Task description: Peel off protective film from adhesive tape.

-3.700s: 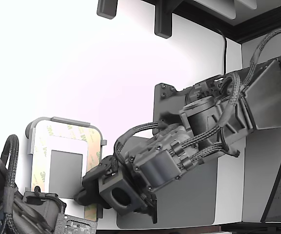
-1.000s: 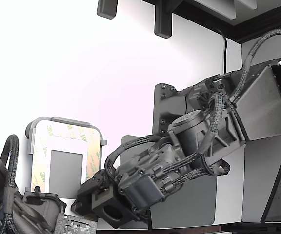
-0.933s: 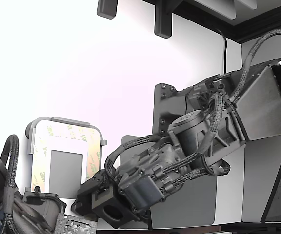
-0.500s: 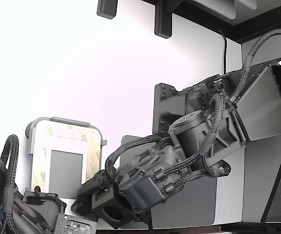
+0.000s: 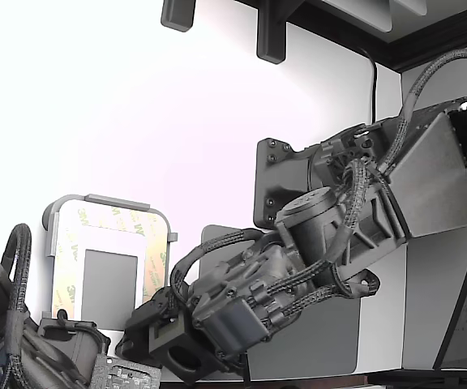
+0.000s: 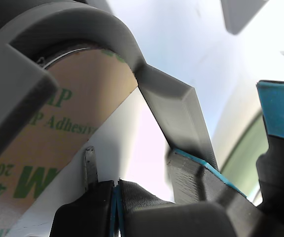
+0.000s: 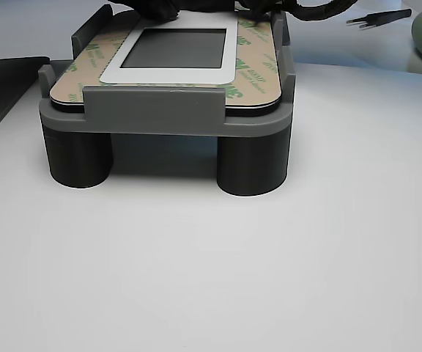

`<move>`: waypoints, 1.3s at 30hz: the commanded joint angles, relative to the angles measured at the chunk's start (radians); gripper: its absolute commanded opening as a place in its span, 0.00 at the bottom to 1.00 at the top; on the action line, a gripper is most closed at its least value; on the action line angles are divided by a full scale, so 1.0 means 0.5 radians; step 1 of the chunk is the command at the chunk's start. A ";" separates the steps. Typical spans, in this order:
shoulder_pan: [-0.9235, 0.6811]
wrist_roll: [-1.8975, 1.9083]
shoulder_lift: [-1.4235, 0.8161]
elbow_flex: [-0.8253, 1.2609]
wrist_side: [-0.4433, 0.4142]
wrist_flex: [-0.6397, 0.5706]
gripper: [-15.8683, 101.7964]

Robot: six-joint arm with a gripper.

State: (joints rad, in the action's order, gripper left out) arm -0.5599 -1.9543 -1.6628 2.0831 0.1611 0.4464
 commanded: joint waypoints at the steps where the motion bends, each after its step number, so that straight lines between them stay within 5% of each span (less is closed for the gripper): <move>1: 0.018 0.000 -0.064 -0.021 0.006 -0.021 0.04; 39: -0.018 0.104 -0.049 -0.135 -0.021 0.156 0.04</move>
State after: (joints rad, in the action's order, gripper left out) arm -0.5737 -1.9037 -1.6567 2.0417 0.1488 0.5246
